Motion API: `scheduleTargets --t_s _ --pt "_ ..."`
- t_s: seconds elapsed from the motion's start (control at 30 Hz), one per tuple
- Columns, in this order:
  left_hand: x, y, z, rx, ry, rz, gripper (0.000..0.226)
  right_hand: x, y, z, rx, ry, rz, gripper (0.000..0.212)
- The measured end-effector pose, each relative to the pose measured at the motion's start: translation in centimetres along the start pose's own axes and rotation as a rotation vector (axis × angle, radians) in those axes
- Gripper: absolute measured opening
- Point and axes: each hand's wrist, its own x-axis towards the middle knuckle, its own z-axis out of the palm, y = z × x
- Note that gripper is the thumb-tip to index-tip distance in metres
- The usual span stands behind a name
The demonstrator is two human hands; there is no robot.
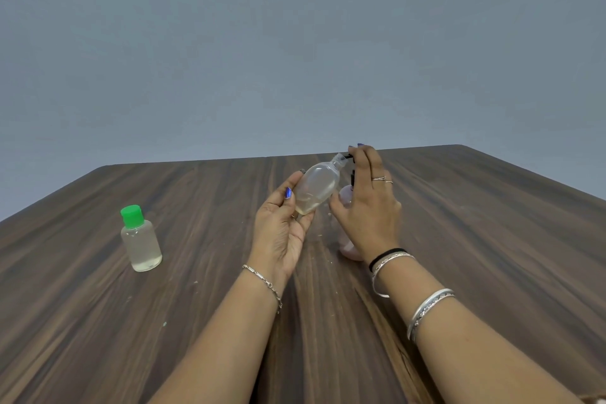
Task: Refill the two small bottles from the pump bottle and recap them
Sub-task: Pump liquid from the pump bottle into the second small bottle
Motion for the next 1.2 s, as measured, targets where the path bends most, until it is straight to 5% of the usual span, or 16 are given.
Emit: scheduleTargets --t_s 0.23,0.47,0.83,1.2 --pt "-0.13 -0.08 0.11 -0.007 0.0 -0.009 0.025 0.22 -0.07 0.16 0.023 0.074 0.0 0.064" --pt "-0.07 0.02 0.15 -0.004 0.005 0.007 0.025 -0.11 0.21 0.23 -0.074 0.0 -0.015 0.087" --pt "-0.25 -0.05 0.25 -0.013 -0.012 -0.003 0.024 0.26 -0.08 0.13 0.037 0.093 -0.008 0.062" --pt "0.02 -0.03 -0.01 -0.008 0.001 0.007 0.025 -0.06 0.24 0.4 -0.064 0.038 -0.021 0.081"
